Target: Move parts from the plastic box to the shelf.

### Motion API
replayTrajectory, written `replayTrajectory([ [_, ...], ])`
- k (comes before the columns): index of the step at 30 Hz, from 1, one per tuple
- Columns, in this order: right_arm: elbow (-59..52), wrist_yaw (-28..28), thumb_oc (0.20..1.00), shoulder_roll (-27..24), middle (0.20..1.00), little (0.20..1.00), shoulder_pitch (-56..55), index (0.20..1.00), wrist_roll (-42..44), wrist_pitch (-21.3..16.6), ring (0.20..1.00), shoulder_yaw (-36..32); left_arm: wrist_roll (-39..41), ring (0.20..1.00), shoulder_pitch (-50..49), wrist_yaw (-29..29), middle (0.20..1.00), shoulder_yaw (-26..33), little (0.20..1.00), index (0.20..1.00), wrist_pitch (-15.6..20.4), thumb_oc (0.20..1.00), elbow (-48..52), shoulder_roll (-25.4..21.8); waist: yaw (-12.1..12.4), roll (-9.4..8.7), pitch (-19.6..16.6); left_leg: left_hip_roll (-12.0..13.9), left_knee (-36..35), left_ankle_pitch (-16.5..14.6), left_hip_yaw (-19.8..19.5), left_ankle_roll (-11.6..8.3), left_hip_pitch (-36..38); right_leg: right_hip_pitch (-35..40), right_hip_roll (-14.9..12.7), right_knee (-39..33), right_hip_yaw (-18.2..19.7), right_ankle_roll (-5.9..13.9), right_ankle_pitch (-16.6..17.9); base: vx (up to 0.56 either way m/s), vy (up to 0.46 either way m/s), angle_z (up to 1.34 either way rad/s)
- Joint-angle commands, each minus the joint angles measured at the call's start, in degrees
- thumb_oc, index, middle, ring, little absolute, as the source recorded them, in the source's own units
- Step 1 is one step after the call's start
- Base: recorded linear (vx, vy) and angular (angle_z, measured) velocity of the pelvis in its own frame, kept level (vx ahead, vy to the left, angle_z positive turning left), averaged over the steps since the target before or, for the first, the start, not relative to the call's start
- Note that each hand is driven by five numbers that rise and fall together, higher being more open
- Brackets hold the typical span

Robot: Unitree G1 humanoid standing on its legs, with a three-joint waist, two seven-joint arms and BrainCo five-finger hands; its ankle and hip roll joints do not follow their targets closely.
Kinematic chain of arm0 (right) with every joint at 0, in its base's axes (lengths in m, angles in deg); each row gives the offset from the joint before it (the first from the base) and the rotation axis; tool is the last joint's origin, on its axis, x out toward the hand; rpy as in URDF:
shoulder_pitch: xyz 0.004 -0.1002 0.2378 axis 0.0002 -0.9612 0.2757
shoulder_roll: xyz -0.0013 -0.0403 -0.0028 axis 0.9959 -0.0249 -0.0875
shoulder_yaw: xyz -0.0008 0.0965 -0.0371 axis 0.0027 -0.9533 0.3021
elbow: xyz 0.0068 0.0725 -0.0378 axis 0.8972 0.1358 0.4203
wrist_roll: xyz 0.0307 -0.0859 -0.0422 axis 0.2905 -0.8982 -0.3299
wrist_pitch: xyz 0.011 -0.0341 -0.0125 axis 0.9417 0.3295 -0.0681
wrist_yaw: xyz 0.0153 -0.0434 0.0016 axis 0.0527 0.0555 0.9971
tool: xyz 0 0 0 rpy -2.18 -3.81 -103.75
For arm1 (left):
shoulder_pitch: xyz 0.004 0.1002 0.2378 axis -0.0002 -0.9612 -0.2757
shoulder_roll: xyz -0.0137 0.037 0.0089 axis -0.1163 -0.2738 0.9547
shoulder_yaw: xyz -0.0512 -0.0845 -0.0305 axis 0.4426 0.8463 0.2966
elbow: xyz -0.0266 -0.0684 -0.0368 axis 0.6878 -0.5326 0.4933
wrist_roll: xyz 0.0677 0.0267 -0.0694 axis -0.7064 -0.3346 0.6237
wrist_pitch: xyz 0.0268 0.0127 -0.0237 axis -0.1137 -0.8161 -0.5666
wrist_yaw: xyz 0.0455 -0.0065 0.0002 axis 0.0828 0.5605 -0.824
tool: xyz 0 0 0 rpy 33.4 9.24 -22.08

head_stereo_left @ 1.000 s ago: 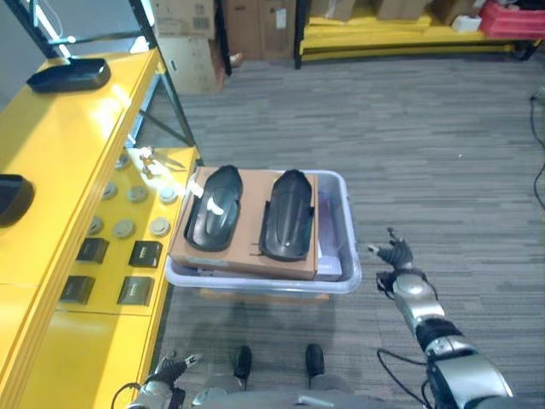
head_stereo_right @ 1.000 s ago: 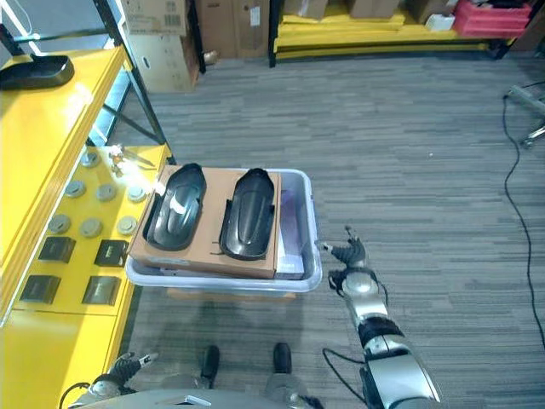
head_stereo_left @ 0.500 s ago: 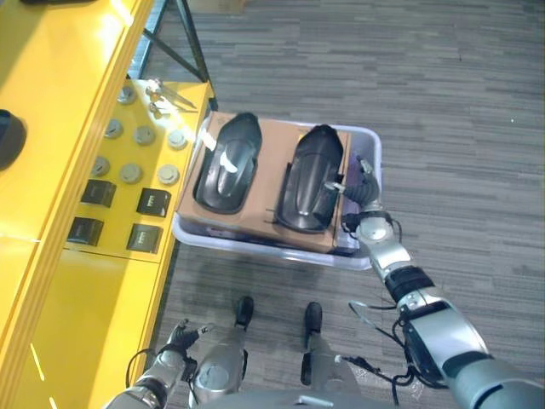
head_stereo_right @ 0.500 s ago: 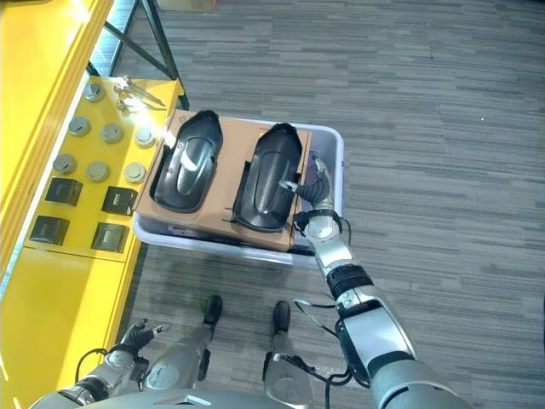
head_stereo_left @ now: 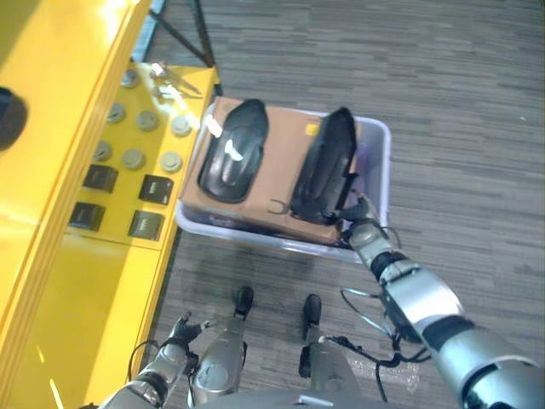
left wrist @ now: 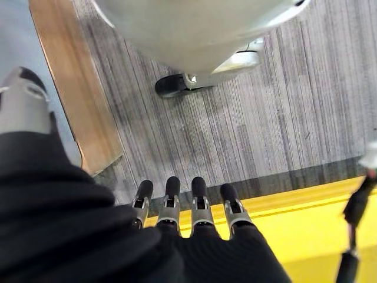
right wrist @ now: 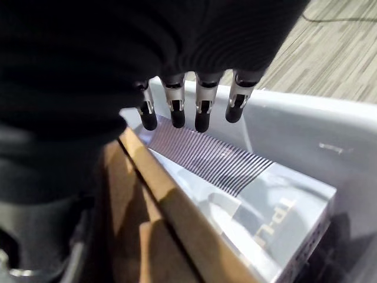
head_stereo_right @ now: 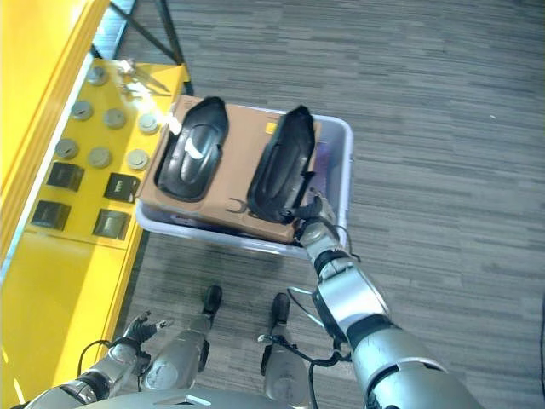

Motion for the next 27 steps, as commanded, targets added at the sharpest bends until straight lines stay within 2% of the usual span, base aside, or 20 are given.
replayTrajectory([
  [1, -2.54, 0.51, 1.000, -2.90, 1.000, 1.000, -0.65, 1.000, -0.97, -0.29, 1.000, 1.76, 0.45, 1.000, 2.16, 0.21, 1.000, -1.05, 1.000, 1.000, 0.02, 1.000, -3.10, 1.79, 1.34, 1.46, -0.21, -0.26, -0.89, -0.81, -1.77, -0.82, -2.23, 3.33, -2.63, 0.15, -0.49, 3.80, -5.12, 0.02, 0.004, 0.21],
  [4, -3.02, 1.10, 1.000, -3.65, 1.000, 1.000, 0.16, 1.000, 0.68, -0.79, 1.000, 1.55, 0.12, 1.000, 2.40, 0.33, 1.000, -1.16, 1.000, 1.000, -0.09, 1.000, -3.32, 1.67, 1.85, 1.64, -0.15, -0.55, -0.89, -0.58, -2.37, -0.79, -2.70, 3.19, -2.75, 0.15, -0.94, 3.90, -5.15, 0.03, -0.001, 0.12],
  [5, -3.03, 1.45, 0.504, -3.95, 0.504, 0.504, 0.43, 0.504, 0.71, -0.95, 0.504, 2.00, -0.14, 1.000, 2.41, 0.52, 1.000, -1.15, 1.000, 1.000, -0.13, 1.000, -3.38, 1.55, 2.05, 1.65, -0.16, -0.57, -0.89, -0.50, -2.56, -0.81, -2.76, 3.20, -2.78, 0.15, -1.14, 3.92, -5.19, 0.02, 0.000, 0.07],
  [6, -3.09, 1.48, 0.200, -4.16, 0.200, 0.200, 0.61, 0.200, 0.81, -1.10, 0.200, 2.15, -0.26, 1.000, 2.49, 0.58, 1.000, -1.16, 1.000, 1.000, -0.14, 1.000, -3.44, 1.49, 2.16, 1.71, -0.17, -0.66, -0.89, -0.47, -2.78, -0.77, -2.79, 3.28, -2.85, 0.15, -1.27, 3.94, -5.24, 0.03, -0.001, 0.05],
  [10, -5.06, 1.18, 0.200, -3.57, 0.200, 0.200, -0.63, 0.200, 2.68, -2.17, 0.200, 1.45, -0.06, 1.000, 2.64, 0.33, 1.000, -0.41, 1.000, 1.000, -0.17, 1.000, -3.87, 1.29, 1.82, 1.44, -0.37, -0.65, -0.89, -0.51, -2.99, -0.68, -2.52, 3.76, -2.85, 0.15, -1.33, 3.95, -5.56, 0.03, 0.003, 0.06],
  [13, -8.94, 0.64, 0.200, -1.88, 0.200, 0.200, -6.73, 0.200, 3.13, -2.86, 0.200, 0.35, -0.27, 1.000, 2.18, -0.15, 1.000, 1.27, 1.000, 1.000, -0.21, 1.000, -4.35, 1.04, 0.17, 0.21, -1.32, -0.05, -0.89, -1.42, -2.29, -0.48, -0.83, 5.31, -2.50, 0.15, -0.98, 3.81, -6.34, 0.04, -0.024, 0.01],
  [17, -8.45, 1.46, 0.200, -4.05, 0.200, 0.200, -9.66, 0.200, 1.98, -2.49, 0.200, -0.19, 1.53, 1.000, 1.54, 0.03, 1.000, 2.35, 1.000, 1.000, 0.81, 1.000, -2.44, 0.51, -0.01, -0.24, -2.42, 0.33, -0.89, -1.88, -2.26, -0.51, 0.38, 6.66, -2.41, 0.15, -1.23, 3.64, -6.95, 0.02, -0.048, -0.02],
  [20, -10.34, 1.67, 0.200, -6.91, 0.200, 0.200, -10.75, 0.200, 0.85, -2.40, 0.200, -0.77, 2.97, 1.000, 1.19, -0.19, 1.000, 1.68, 1.000, 1.000, 2.32, 1.000, 4.60, -0.71, -0.40, -0.23, -2.85, 0.41, -0.89, -2.06, -1.96, -0.50, 1.19, 7.20, -2.48, 0.15, -1.20, 3.66, -6.97, -0.01, -0.010, 0.00],
  [22, -11.77, 1.92, 0.200, -10.16, 0.200, 0.200, -11.07, 0.200, -2.37, -2.37, 0.200, 0.52, 4.15, 1.000, 0.34, 0.48, 1.000, 0.54, 1.000, 1.000, 3.40, 1.000, 13.54, -2.44, -0.57, 0.06, -2.99, 0.53, -0.89, -1.94, -1.81, -0.55, 1.42, 7.37, -2.49, 0.15, -1.08, 3.71, -7.00, -0.06, -0.032, -0.02],
  [27, -15.05, 1.85, 0.200, -15.60, 0.200, 0.200, -11.91, 0.200, -6.51, -2.32, 0.200, 0.31, 6.35, 1.000, -1.50, 3.38, 1.000, 0.45, 1.000, 1.000, 3.49, 1.000, 34.07, -7.82, -0.85, 1.00, -3.58, 0.88, -0.89, -1.93, -0.95, -0.71, 2.59, 8.43, -2.45, 0.15, -0.91, 3.72, -7.18, -0.05, -0.024, -0.09],
])
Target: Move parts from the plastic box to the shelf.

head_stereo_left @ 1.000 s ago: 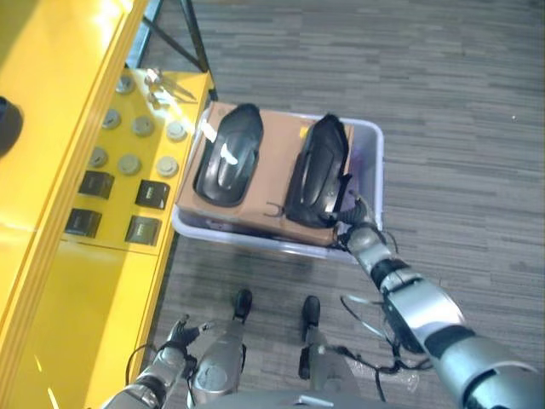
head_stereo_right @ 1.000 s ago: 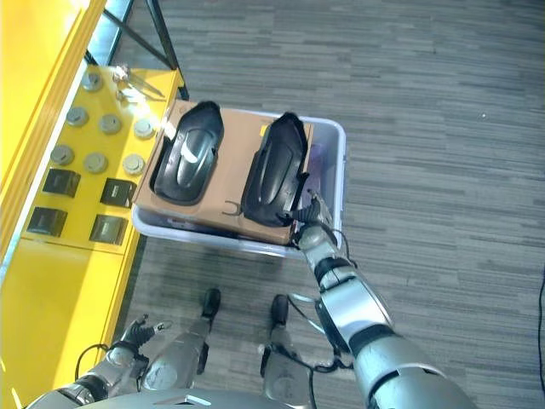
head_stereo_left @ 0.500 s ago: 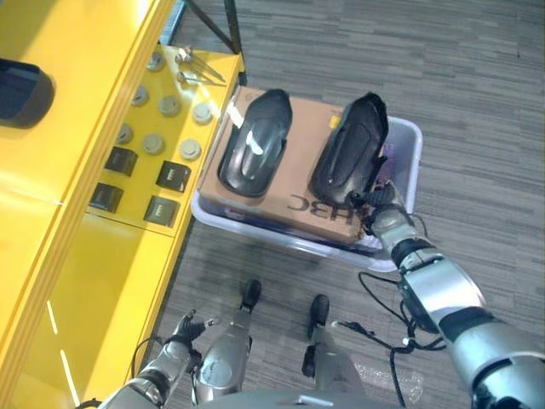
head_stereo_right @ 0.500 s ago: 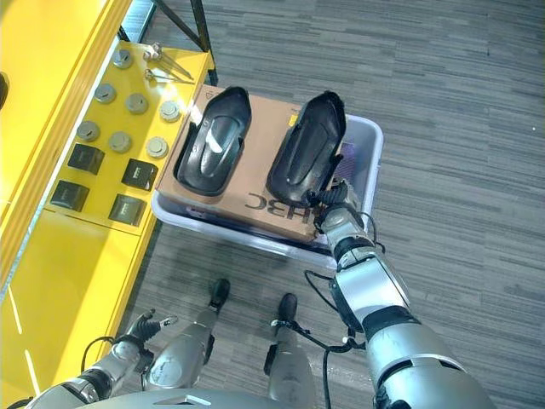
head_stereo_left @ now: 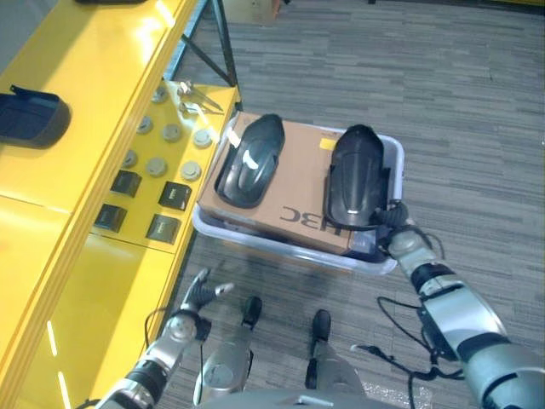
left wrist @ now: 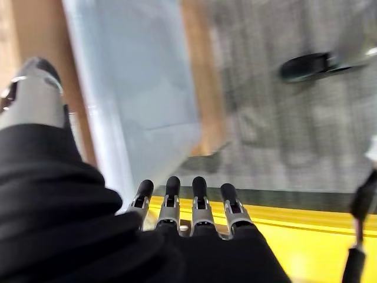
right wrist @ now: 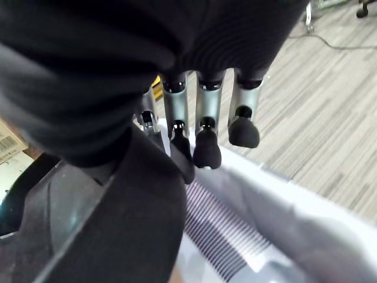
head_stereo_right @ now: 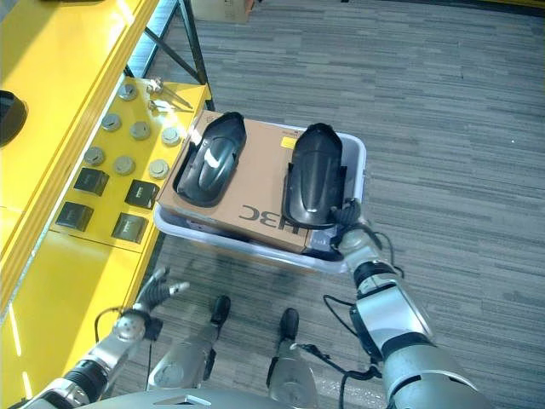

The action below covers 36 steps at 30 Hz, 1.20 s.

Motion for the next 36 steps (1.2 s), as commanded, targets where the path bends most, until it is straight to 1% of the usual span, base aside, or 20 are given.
replayTrajectory([
  [1, -3.40, -1.16, 0.200, -4.65, 0.200, 0.200, -1.50, 0.200, -4.00, -0.49, 0.200, 1.65, 3.12, 1.000, 0.66, 2.14, 1.000, 0.38, 1.000, 1.000, 1.72, 1.000, 4.79, -2.58, 0.14, -1.13, -2.58, 0.93, -0.78, -2.67, -0.26, -1.16, -0.90, 4.67, -2.30, -0.07, 0.16, 3.76, -7.38, -0.04, -0.032, -0.13],
  [3, -7.70, -1.45, 0.200, -6.58, 0.200, 0.200, -3.58, 0.200, -5.86, -0.38, 0.200, 0.78, 4.32, 1.000, -1.19, 2.56, 1.000, 2.99, 1.000, 1.000, 1.61, 1.000, 11.48, -4.53, 0.06, -1.10, -3.17, 1.08, -0.78, -2.75, -0.03, -1.17, -0.12, 5.55, -2.24, -0.07, 0.07, 3.67, -7.72, -0.02, -0.042, -0.05],
  [5, -14.65, -1.34, 0.200, -8.55, 0.200, 0.200, -6.49, 0.200, -9.26, -0.16, 0.200, -0.34, 4.49, 1.000, -3.29, 2.96, 1.000, 5.25, 1.000, 1.000, 1.13, 1.000, 16.30, -5.84, -0.10, -1.19, -3.85, 1.27, -0.78, -3.05, 0.24, -1.25, 1.03, 6.66, -2.17, -0.07, 0.01, 3.57, -8.15, 0.01, -0.037, -0.01],
  [8, -24.42, -1.93, 0.200, -12.20, 0.200, 0.200, -10.89, 0.200, -13.86, 0.09, 0.200, -3.21, 7.40, 1.000, -6.17, 2.99, 1.000, 8.97, 1.000, 1.000, 0.78, 1.000, 22.85, -6.23, -0.41, -1.46, -5.40, 1.69, -0.78, -3.57, 0.43, -1.30, 2.69, 8.52, -2.01, -0.07, -0.10, 3.31, -8.91, 0.03, -0.043, -0.05],
  [10, -33.63, -1.16, 0.200, -15.16, 0.200, 0.200, -14.85, 0.200, -17.57, 0.17, 0.200, -6.36, 9.37, 1.000, -7.80, 3.39, 1.000, 11.31, 1.000, 1.000, 0.63, 1.000, 27.27, -6.76, -0.82, -1.76, -6.36, 2.07, -0.74, -4.02, 0.56, -1.34, 4.11, 9.80, -1.85, -0.07, 0.10, 3.14, -9.39, 0.03, -0.039, -0.07],
  [11, -33.73, -1.13, 0.200, -15.17, 0.200, 0.200, -14.97, 0.200, -17.59, 0.20, 0.200, -6.46, 9.37, 1.000, -7.82, 3.39, 1.000, 11.27, 1.000, 1.000, 0.61, 1.000, 27.30, -6.79, -0.78, -1.77, -6.35, 2.08, -0.74, -4.02, 0.57, -1.34, 4.15, 9.83, -1.85, -0.07, 0.10, 3.13, -9.40, 0.02, -0.044, -0.11],
  [12, -38.83, -1.15, 0.200, -17.19, 0.200, 0.200, -16.75, 0.200, -18.99, -0.30, 0.200, -8.62, 13.54, 1.000, -8.80, 4.80, 1.000, 11.58, 1.000, 1.000, 0.93, 1.000, 30.19, -6.76, -1.30, -1.93, -7.32, 2.36, -0.73, -4.28, 0.60, -1.38, 4.91, 10.74, -1.78, -0.07, 0.04, 3.07, -9.75, 0.03, -0.033, -0.09],
  [13, -42.43, -1.35, 0.200, -18.30, 0.200, 0.200, -18.08, 0.200, -19.75, -0.58, 0.200, -10.41, 15.76, 1.000, -8.93, 5.13, 1.000, 11.63, 1.000, 1.000, 0.81, 1.000, 31.81, -6.92, -1.56, -2.04, -7.92, 2.51, -0.72, -4.46, 0.59, -1.36, 5.48, 11.24, -1.71, -0.07, 0.11, 3.06, -9.94, 0.03, -0.034, -0.09],
  [14, -42.49, -1.33, 0.200, -18.30, 0.200, 0.200, -18.16, 0.200, -19.76, -0.56, 0.200, -10.48, 15.76, 1.000, -8.94, 5.13, 1.000, 11.60, 1.000, 1.000, 0.81, 1.000, 31.82, -6.94, -1.52, -2.05, -7.88, 2.52, -0.72, -4.51, 0.61, -1.37, 5.57, 11.33, -1.70, -0.07, 0.12, 3.05, -9.97, 0.00, 0.000, 0.00],
  [15, -48.52, -2.11, 0.200, -18.68, 0.200, 0.200, -19.81, 0.200, -19.75, -1.33, 0.200, -13.07, 21.58, 1.000, -8.48, 5.68, 1.000, 11.18, 1.000, 1.000, 0.61, 1.000, 32.67, -5.75, -2.40, -2.22, -8.83, 2.63, -0.72, -4.26, 0.81, -1.29, 6.11, 11.67, -1.68, -0.07, 0.60, 2.97, -9.65, 0.02, -0.007, -0.03],
  [16, -51.54, -2.58, 0.200, -18.33, 0.200, 0.200, -21.25, 0.200, -19.26, -1.83, 0.200, -15.19, 24.36, 1.000, -8.17, 6.17, 1.000, 10.40, 1.000, 1.000, 0.31, 1.000, 33.38, -5.20, -2.66, -2.35, -9.30, 2.71, -0.75, -4.40, 0.92, -1.28, 6.57, 12.15, -1.63, -0.07, 0.87, 2.90, -9.81, 0.05, -0.015, -0.02],
  [17, -51.57, -2.56, 0.200, -18.31, 0.200, 0.200, -21.33, 0.200, -19.26, -1.82, 0.200, -15.20, 24.36, 1.000, -8.21, 6.17, 1.000, 10.37, 1.000, 1.000, 0.31, 1.000, 33.37, -5.21, -2.61, -2.39, -9.34, 2.78, -0.73, -4.94, 1.00, -1.30, 6.87, 12.44, -1.59, -0.07, 0.88, 2.86, -10.28, 0.04, -0.006, -0.04],
  [18, -54.59, -2.99, 0.200, -18.17, 0.200, 0.200, -21.84, 0.200, -19.46, -2.08, 0.200, -16.29, 26.43, 1.000, -7.83, 6.26, 1.000, 10.11, 1.000, 1.000, 0.24, 1.000, 33.57, -4.67, -3.10, -2.37, -9.82, 2.80, -0.78, -4.61, 1.04, -1.25, 7.01, 12.50, -1.67, -0.07, 1.08, 2.84, -9.95, 0.03, -0.005, -0.08],
  [19, -57.41, -3.99, 0.200, -17.65, 0.200, 0.200, -22.58, 0.200, -19.81, -2.38, 0.200, -17.92, 29.18, 1.000, -7.43, 6.18, 1.000, 9.74, 1.000, 1.000, 0.17, 1.000, 33.89, -3.86, -3.50, -2.42, -10.18, 2.85, -0.78, -4.74, 1.13, -1.20, 7.30, 12.73, -1.60, -0.07, 1.20, 2.79, -10.06, 0.03, -0.003, -0.14],
  [20, -62.12, -5.10, 0.200, -16.51, 0.200, 0.200, -24.10, 0.200, -21.47, -2.65, 0.200, -20.17, 34.21, 1.000, -6.29, 6.06, 1.000, 8.58, 1.000, 1.000, -0.03, 1.000, 33.23, -2.21, -4.00, -2.62, -10.96, 3.05, -0.78, -5.17, 1.46, -1.09, 8.15, 13.32, -1.52, -0.07, 1.47, 2.75, -10.24, 0.06, -0.017, -0.15],
  [21, -64.24, -5.33, 0.200, -16.05, 0.200, 0.200, -24.36, 0.200, -22.54, -2.87, 0.200, -20.43, 36.28, 1.000, -5.46, 6.01, 1.000, 7.82, 1.000, 1.000, -0.07, 1.000, 32.99, -1.34, -4.32, -2.73, -11.34, 3.13, -0.78, -5.35, 1.67, -1.05, 8.50, 13.58, -1.45, -0.07, 1.72, 2.72, -10.29, 0.06, -0.013, -0.12],
  [23, -67.77, -5.63, 0.200, -15.21, 0.200, 0.200, -25.04, 0.200, -23.53, -3.40, 0.200, -21.38, 37.81, 1.000, -4.37, 6.16, 1.000, 6.79, 1.000, 1.000, -0.36, 1.000, 33.42, -0.74, -4.75, -2.89, -11.89, 3.25, -0.78, -5.61, 1.92, -1.05, 8.97, 13.89, -1.31, -0.07, 1.96, 2.71, -10.42, 0.04, -0.006, -0.13],
  [30, -76.86, -4.57, 0.200, -13.29, 0.200, 0.200, -24.31, 0.200, -26.41, -5.00, 0.200, -18.88, 41.05, 1.000, -0.40, 7.16, 1.000, 2.97, 1.000, 1.000, -1.80, 1.000, 34.17, 0.41, -5.64, -3.45, -13.24, 3.46, -0.78, -6.22, 2.74, -0.94, 9.91, 14.31, -1.21, -0.07, 2.66, 2.71, -10.49, 0.02, -0.005, -0.10],
  [36, -80.37, -2.27, 0.200, -11.12, 0.200, 0.200, -23.59, 0.200, -25.84, -6.45, 0.200, -14.71, 41.67, 1.000, 2.68, 7.77, 1.000, 0.57, 1.000, 1.000, -2.02, 1.000, 36.39, 0.83, -5.87, -3.75, -13.66, 3.48, -0.78, -6.51, 3.10, -0.86, 10.70, 14.89, -1.18, -0.07, 2.90, 2.71, -10.58, 0.00, 0.000, -0.01],
])
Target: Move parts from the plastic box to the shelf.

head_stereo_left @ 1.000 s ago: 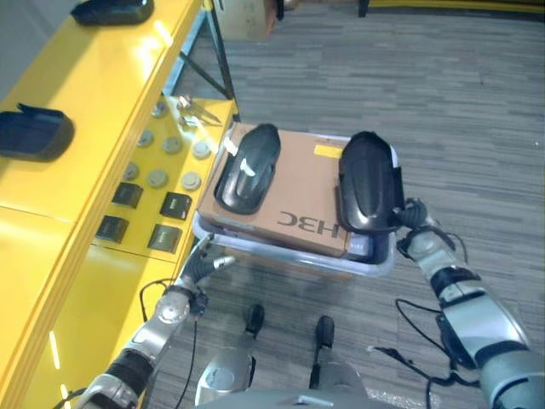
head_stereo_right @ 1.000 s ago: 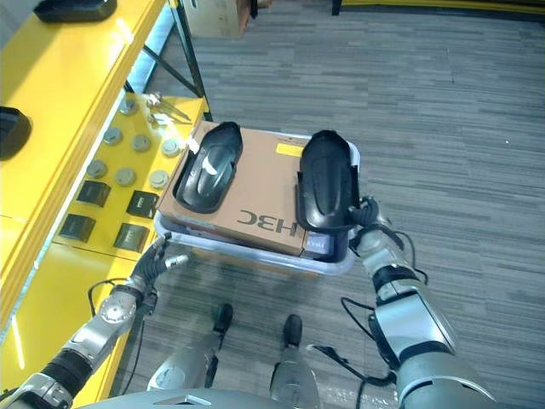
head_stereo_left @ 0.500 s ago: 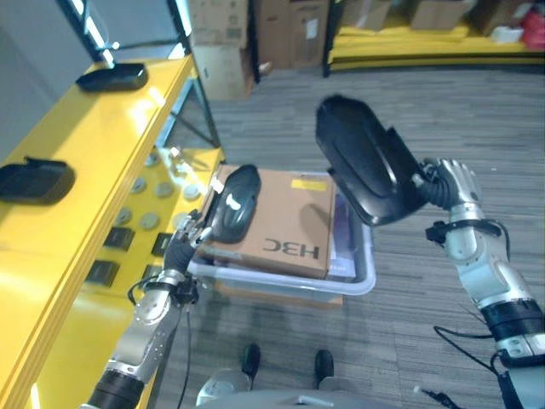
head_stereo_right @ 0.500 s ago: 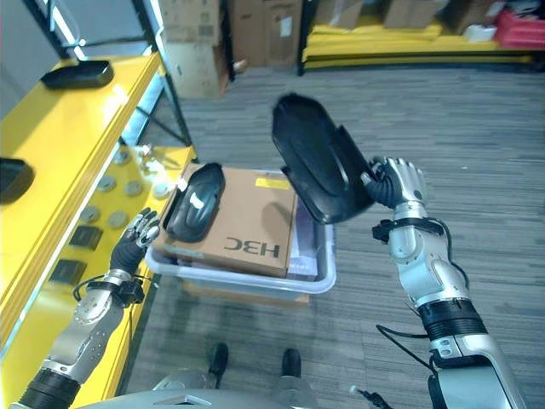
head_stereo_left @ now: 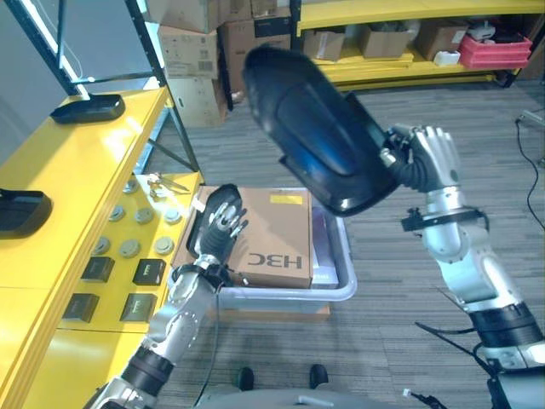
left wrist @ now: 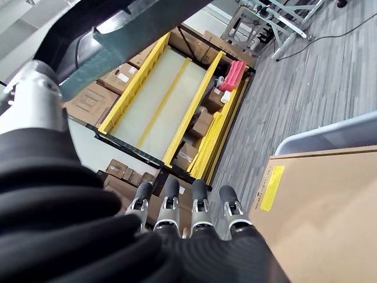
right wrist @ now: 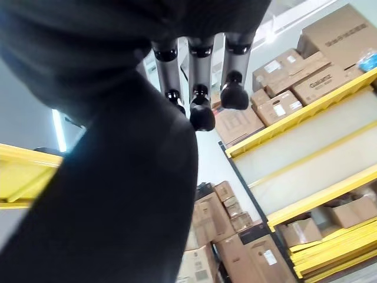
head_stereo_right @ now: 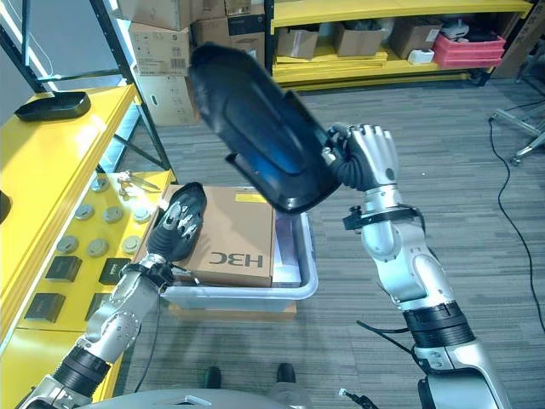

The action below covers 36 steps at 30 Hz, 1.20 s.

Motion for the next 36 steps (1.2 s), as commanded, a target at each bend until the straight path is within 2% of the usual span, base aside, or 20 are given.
replayTrajectory([
  [1, -2.83, -0.65, 0.200, 1.30, 0.200, 0.200, 3.64, 0.200, 0.41, -3.15, 0.200, 0.63, 0.76, 1.000, 3.69, 1.97, 1.000, -3.09, 1.000, 1.000, 1.85, 1.000, 1.82, -1.36, 0.96, -3.37, -5.72, 2.04, -0.52, -2.23, -1.59, -1.64, -2.23, 4.42, -2.41, 0.16, -1.70, 2.86, -7.95, 0.00, 0.000, 0.00],
  [6, -2.79, 1.45, 0.200, 2.79, 0.200, 0.200, 5.42, 0.200, 1.26, -4.28, 0.200, 5.74, -2.95, 1.000, 6.58, 1.67, 1.000, -4.45, 1.000, 1.000, 2.49, 1.000, 3.06, -1.74, 1.30, -3.67, -5.77, 2.03, -0.52, -2.19, -1.63, -1.66, -2.09, 4.75, -2.48, 0.16, -1.87, 2.83, -7.93, 0.00, -0.001, 0.01],
  [10, -2.60, 4.41, 0.200, 3.89, 0.200, 0.200, 7.29, 0.200, 2.24, -5.29, 0.200, 11.13, -2.75, 1.000, 7.51, 1.69, 1.000, -4.88, 1.000, 1.000, 2.92, 1.000, 3.05, -1.05, 1.55, -3.87, -5.87, 2.01, -0.52, -2.25, -1.77, -1.68, -1.91, 4.94, -2.47, 0.16, -1.98, 2.78, -7.88, 0.00, 0.000, 0.00],
  [17, -5.67, 8.23, 0.200, 5.13, 0.200, 0.200, 8.80, 0.200, 6.93, -7.44, 0.200, 16.06, -3.88, 1.000, 7.38, 0.88, 1.000, -4.74, 1.000, 1.000, 3.15, 1.000, 1.91, -0.71, 1.90, -4.11, -5.76, 1.96, -0.52, -2.03, -1.92, -1.69, -2.10, 4.94, -2.45, 0.16, -2.21, 2.73, -7.88, 0.00, 0.000, 0.00],
  [18, -6.23, 8.73, 0.200, 5.34, 0.200, 0.200, 8.79, 0.200, 7.72, -7.72, 0.200, 16.44, -4.15, 0.555, 7.25, 0.77, 0.555, -4.55, 0.555, 0.555, 3.19, 0.555, 1.68, -0.63, 1.93, -4.13, -5.75, 1.97, -0.52, -2.03, -1.88, -1.69, -2.11, 4.89, -2.46, 0.16, -2.18, 2.73, -7.87, 0.00, 0.000, 0.00],
  [19, -6.23, 8.73, 0.200, 5.34, 0.200, 0.200, 8.79, 0.200, 7.72, -7.72, 0.200, 16.44, -4.15, 0.464, 7.25, 0.77, 0.464, -4.55, 0.464, 0.464, 3.19, 0.464, 1.68, -0.63, 1.93, -4.13, -5.75, 1.97, -0.52, -2.03, -1.88, -1.69, -2.11, 4.89, -2.46, 0.16, -2.18, 2.73, -7.87, 0.00, 0.000, 0.00],
  [20, -7.53, 9.73, 0.200, 5.89, 0.200, 0.200, 8.54, 0.200, 9.64, -8.37, 0.200, 17.39, -5.69, 0.200, 6.70, -0.25, 0.200, -3.73, 0.200, 0.200, 3.70, 0.200, 1.34, -0.44, 2.09, -4.28, -5.71, 1.94, -0.52, -1.97, -1.88, -1.73, -2.21, 4.85, -2.45, 0.16, -2.21, 2.72, -7.84, 0.00, 0.000, 0.00],
  [25, -9.74, 11.00, 0.200, 7.30, 0.200, 0.200, 7.84, 0.200, 13.05, -9.19, 0.200, 18.98, -6.63, 0.200, 5.97, -2.55, 0.200, -2.21, 0.200, 0.200, 4.83, 0.200, 0.94, 0.48, 2.13, -4.41, -5.53, 1.93, -0.52, -1.87, -1.85, -1.76, -2.31, 4.67, -2.43, 0.16, -2.28, 2.57, -7.69, 0.00, 0.000, 0.00],
  [28, -11.06, 13.02, 0.200, 10.28, 0.200, 0.200, 5.69, 0.200, 17.11, -9.74, 0.200, 23.40, -9.34, 0.200, 5.46, -8.04, 0.200, 0.88, 0.200, 0.200, 7.58, 0.200, 0.09, 2.49, 2.05, -4.70, -5.17, 1.99, -0.52, -1.75, -1.78, -1.77, -2.47, 4.44, -2.45, 0.16, -2.31, 2.52, -7.65, 0.00, 0.000, 0.00],
  [30, -11.04, 13.01, 0.200, 10.28, 0.200, 0.200, 5.70, 0.200, 17.11, -9.75, 0.200, 23.42, -9.35, 0.200, 5.46, -8.05, 0.200, 0.89, 0.200, 0.200, 7.58, 0.200, 0.09, 2.49, 2.03, -4.70, -5.18, 1.99, -0.52, -1.75, -1.79, -1.77, -2.47, 4.44, -2.44, 0.16, -2.33, 2.52, -7.65, 0.00, 0.000, 0.00],
  [32, -11.12, 13.59, 0.200, 11.58, 0.200, 0.200, 5.07, 0.200, 19.26, -10.21, 0.200, 25.67, -13.99, 0.200, 6.36, -10.38, 0.200, 1.94, 0.200, 0.200, 8.21, 0.200, -0.03, 2.33, 1.91, -4.75, -4.98, 2.04, -0.52, -1.63, -1.68, -1.85, -2.61, 4.38, -2.43, 0.16, -2.24, 2.51, -7.62, 0.00, 0.000, 0.00],
  [36, -11.31, 14.32, 0.200, 12.92, 0.200, 0.200, 3.79, 0.200, 22.84, -10.77, 0.200, 28.13, -18.26, 0.200, 6.88, -13.08, 0.200, 4.04, 0.200, 0.200, 10.01, 0.200, 0.40, 2.21, 1.69, -4.74, -4.82, 2.11, -0.52, -1.65, -1.53, -1.95, -2.60, 4.29, -2.47, 0.16, -2.03, 2.47, -7.63, 0.00, 0.000, 0.00],
])
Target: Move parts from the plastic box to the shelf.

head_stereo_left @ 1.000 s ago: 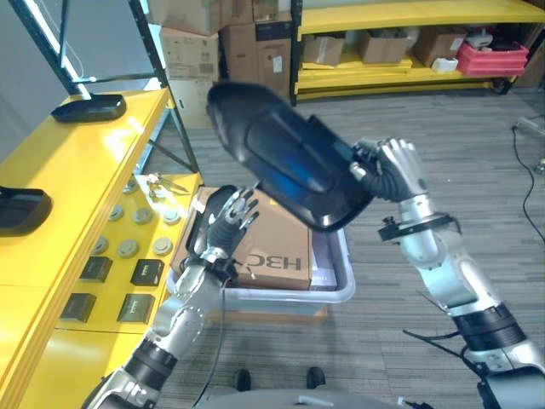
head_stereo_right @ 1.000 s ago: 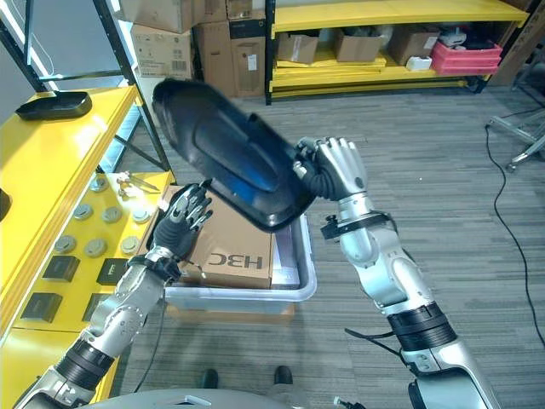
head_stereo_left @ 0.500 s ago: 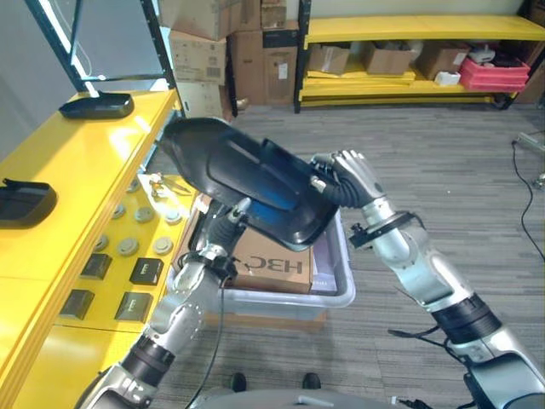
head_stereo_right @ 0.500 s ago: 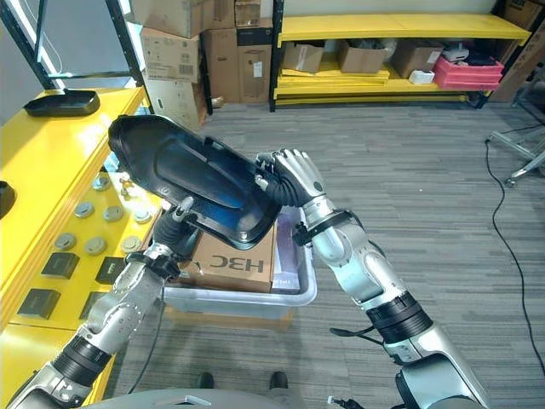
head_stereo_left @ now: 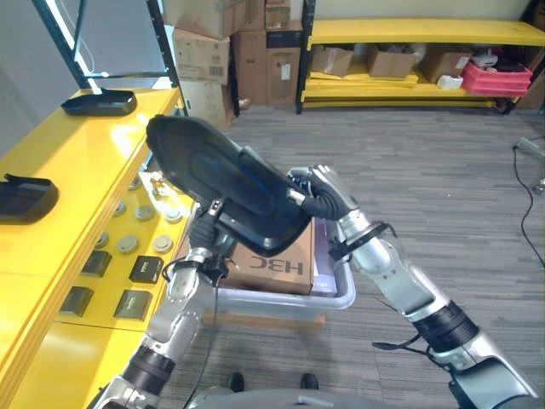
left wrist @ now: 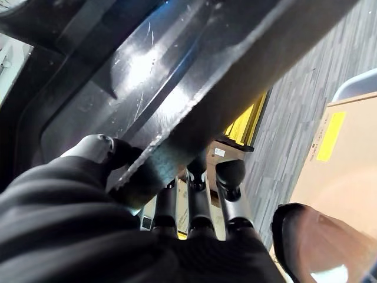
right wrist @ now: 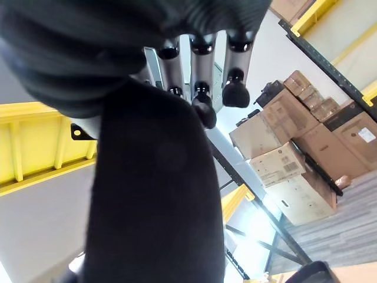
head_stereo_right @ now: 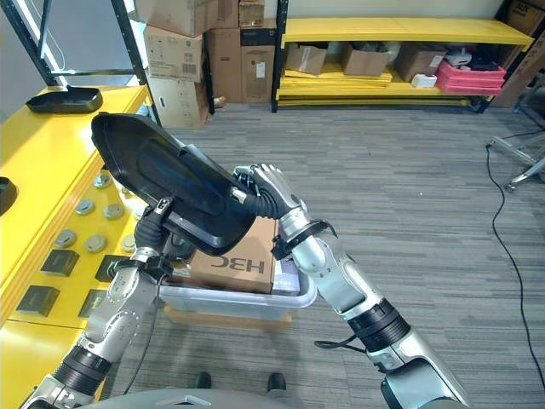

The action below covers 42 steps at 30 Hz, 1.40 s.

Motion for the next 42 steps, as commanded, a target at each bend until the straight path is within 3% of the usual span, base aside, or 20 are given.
replayTrajectory([
  [1, -9.29, 3.31, 0.200, 4.26, 0.200, 0.200, -0.41, 0.200, 11.02, -9.27, 0.200, 8.77, -6.61, 0.200, 7.48, -1.92, 0.200, 2.35, 0.200, 0.200, 5.44, 0.200, -1.43, 0.72, -0.37, -1.72, -3.05, 2.21, -0.53, -1.66, -1.06, -1.83, -2.59, 4.09, -2.43, 0.16, -1.79, 2.48, -7.59, 0.00, 0.000, 0.00],
  [2, -9.23, 3.38, 1.000, 3.98, 1.000, 1.000, -0.52, 1.000, 11.54, -9.32, 1.000, 8.92, -9.15, 0.200, 7.68, -2.90, 0.200, 3.20, 0.200, 0.200, 5.37, 0.200, -1.77, 0.39, -0.43, -1.69, -3.09, 2.26, -0.53, -1.68, -0.94, -1.89, -2.53, 4.08, -2.43, 0.16, -1.82, 2.49, -7.62, 0.00, 0.000, 0.00],
  [7, -8.85, 2.65, 1.000, 4.22, 1.000, 1.000, -1.87, 1.000, 13.96, -9.69, 1.000, 7.53, -13.71, 0.200, 7.17, -4.92, 0.200, 4.73, 0.200, 0.200, 5.52, 0.200, -1.69, -0.44, -0.50, -1.71, -3.08, 2.26, -0.53, -1.66, -0.84, -1.92, -2.46, 4.12, -2.45, 0.16, -1.79, 2.49, -7.61, 0.00, 0.000, 0.00],
  [9, -7.05, 0.74, 1.000, 5.00, 1.000, 1.000, -6.97, 1.000, 17.72, -10.12, 1.000, 1.69, -24.14, 0.200, 5.07, -8.62, 0.200, 8.61, 0.200, 0.200, 5.58, 0.200, -0.53, -2.79, -0.64, -1.61, -3.12, 2.29, -0.53, -1.64, -0.61, -1.99, -2.52, 4.17, -2.47, 0.16, -1.83, 2.53, -7.62, 0.00, 0.000, 0.00],
  [13, -5.79, 0.27, 1.000, 5.44, 1.000, 1.000, -9.35, 1.000, 19.19, -10.60, 1.000, -0.97, -30.08, 0.200, 4.36, -9.79, 0.200, 9.93, 0.200, 0.200, 5.25, 0.200, -0.09, -4.11, -0.74, -1.62, -3.20, 2.29, -0.53, -1.64, -0.52, -2.04, -2.54, 4.16, -2.46, 0.17, -1.84, 2.54, -7.67, 0.00, 0.000, 0.00],
  [19, 0.02, -3.05, 1.000, 6.79, 1.000, 1.000, -17.94, 1.000, 20.76, -11.75, 1.000, -11.80, -43.52, 0.200, 0.90, -12.19, 0.200, 14.92, 0.200, 0.200, 4.70, 0.200, 0.12, -7.52, -1.19, -1.38, -3.33, 2.28, -0.53, -1.75, -0.34, -2.11, -2.48, 4.17, -2.49, 0.31, -1.91, 2.60, -7.85, 0.00, 0.000, 0.00],
  [22, 5.45, -2.49, 1.000, 9.07, 1.000, 1.000, -21.54, 1.000, 26.06, -12.08, 1.000, -15.33, -47.62, 0.200, -0.60, -13.56, 0.200, 16.97, 0.200, 0.200, 4.30, 0.200, -0.09, -8.39, -1.33, -1.18, -3.25, 2.16, -0.53, -1.71, -0.36, -2.12, -2.60, 4.13, -2.54, 0.42, -1.95, 2.57, -7.93, 0.00, 0.000, 0.00],
  [25, 20.59, -1.30, 1.000, 10.22, 1.000, 1.000, -24.77, 1.000, 28.96, -10.13, 1.000, -15.24, -46.60, 0.200, -1.37, -13.68, 0.200, 19.46, 0.200, 0.200, 5.55, 0.200, 0.09, -8.18, -1.16, -1.03, -2.83, 2.06, -0.53, -2.00, -0.37, -2.32, -2.63, 4.24, -2.65, 0.53, -2.35, 2.54, -8.22, 0.00, -0.025, 0.01],
  [33, 52.51, -0.02, 1.000, 13.05, 1.000, 1.000, -23.79, 1.000, 24.26, -5.35, 1.000, -13.05, -43.73, 0.200, -2.38, -13.09, 0.200, 23.53, 0.200, 0.200, 9.32, 0.200, 6.67, -8.14, 1.25, -0.60, -1.60, 1.53, -0.53, -0.59, -3.62, -3.29, -4.48, 4.55, -2.28, 0.44, -5.09, 2.05, -8.57, -0.03, -0.041, 0.15],
  [38, 64.95, 0.54, 1.000, 16.07, 1.000, 1.000, -21.86, 1.000, 26.02, -5.08, 1.000, -12.27, -44.12, 0.200, -1.94, -13.58, 0.200, 24.33, 0.200, 0.200, 10.25, 0.200, 10.59, -8.49, 3.52, -0.11, -0.45, 1.25, -0.06, 0.98, -8.24, -4.84, -6.43, 5.03, -1.11, 1.32, -9.46, 1.00, -9.78, -0.03, -0.102, 0.50],
  [39, 68.27, 1.92, 1.000, 17.50, 1.000, 1.000, -21.25, 1.000, 26.67, -4.56, 1.000, -11.04, -42.98, 0.200, -2.46, -13.06, 0.200, 25.13, 0.200, 0.200, 11.11, 0.200, 12.29, -8.51, 4.87, 0.03, 0.42, 1.08, 0.58, 1.89, -11.07, -5.66, -7.38, 5.23, -0.35, 1.95, -11.50, 0.13, -10.34, -0.02, -0.102, 0.78],
  [40, 68.31, 1.92, 1.000, 17.51, 1.000, 1.000, -21.22, 1.000, 26.68, -4.59, 1.000, -11.02, -42.97, 0.200, -2.48, -13.04, 0.200, 25.16, 0.200, 0.200, 11.10, 0.200, 12.31, -8.51, 4.74, 0.02, 0.40, 1.06, 0.60, 1.90, -11.19, -5.67, -7.44, 5.23, -0.35, 1.96, -11.62, 0.13, -10.35, -0.10, -0.173, 0.88],
  [41, 71.10, 2.07, 1.000, 18.66, 1.000, 1.000, -19.55, 1.000, 27.09, -4.02, 1.000, -10.33, -39.34, 0.200, -2.58, -11.98, 0.200, 25.36, 0.200, 0.200, 12.16, 0.200, 13.47, -7.67, 6.81, 0.38, 2.06, 0.75, 1.67, 3.21, -12.37, -6.95, -9.22, 4.93, -0.22, 2.37, -14.06, -0.26, -10.84, -0.10, -0.055, 0.80],
  [42, 71.21, 2.07, 1.000, 18.67, 1.000, 1.000, -19.40, 1.000, 27.09, -4.08, 1.000, -10.38, -39.27, 0.200, -2.50, -11.91, 0.200, 25.39, 0.200, 0.200, 12.13, 0.200, 13.52, -7.66, 6.61, 0.43, 2.04, 0.59, 1.79, 3.50, -12.62, -6.90, -9.57, 4.74, -0.29, 2.36, -14.30, -0.17, -10.59, -0.17, -0.094, 0.55],
])
